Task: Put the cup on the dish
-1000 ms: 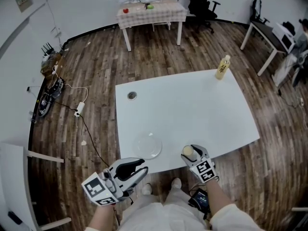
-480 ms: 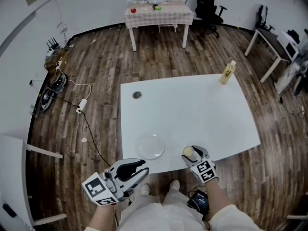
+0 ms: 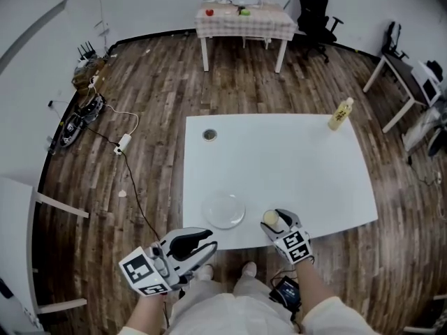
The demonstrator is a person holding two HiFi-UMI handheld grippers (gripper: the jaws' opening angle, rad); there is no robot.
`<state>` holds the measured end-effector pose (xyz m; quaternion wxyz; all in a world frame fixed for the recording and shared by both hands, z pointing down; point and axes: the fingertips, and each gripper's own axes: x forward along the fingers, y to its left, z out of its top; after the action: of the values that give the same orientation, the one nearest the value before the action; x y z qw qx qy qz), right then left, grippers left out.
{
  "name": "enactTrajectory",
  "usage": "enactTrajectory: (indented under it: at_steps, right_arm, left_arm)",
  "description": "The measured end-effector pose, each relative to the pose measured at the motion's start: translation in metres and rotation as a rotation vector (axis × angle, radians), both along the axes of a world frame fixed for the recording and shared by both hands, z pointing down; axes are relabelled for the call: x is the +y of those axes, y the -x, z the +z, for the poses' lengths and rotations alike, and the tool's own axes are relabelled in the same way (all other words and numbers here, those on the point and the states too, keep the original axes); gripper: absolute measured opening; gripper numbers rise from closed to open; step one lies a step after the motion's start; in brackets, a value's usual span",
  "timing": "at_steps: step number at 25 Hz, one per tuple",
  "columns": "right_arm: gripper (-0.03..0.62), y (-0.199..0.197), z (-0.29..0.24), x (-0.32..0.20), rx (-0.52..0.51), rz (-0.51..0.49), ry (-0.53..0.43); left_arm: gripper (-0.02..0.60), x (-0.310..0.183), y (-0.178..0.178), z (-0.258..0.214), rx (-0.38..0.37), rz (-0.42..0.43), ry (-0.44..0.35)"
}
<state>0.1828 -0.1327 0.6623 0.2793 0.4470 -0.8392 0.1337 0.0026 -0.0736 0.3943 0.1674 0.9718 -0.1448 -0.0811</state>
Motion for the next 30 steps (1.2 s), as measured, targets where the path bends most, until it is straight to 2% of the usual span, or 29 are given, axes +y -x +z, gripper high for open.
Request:
enactTrajectory:
  at_steps: [15,30]
  right_arm:
    - [0.284,0.074,-0.022,-0.044,-0.018,-0.105,-0.033]
    - [0.284,0.138,-0.001,-0.071,-0.036,-0.155,0.015]
  left_arm:
    - [0.084,0.002,0.025,0.003,0.045,-0.058,0.011]
    - [0.087,0.000,0.046,0.011,0.044,-0.068,0.037]
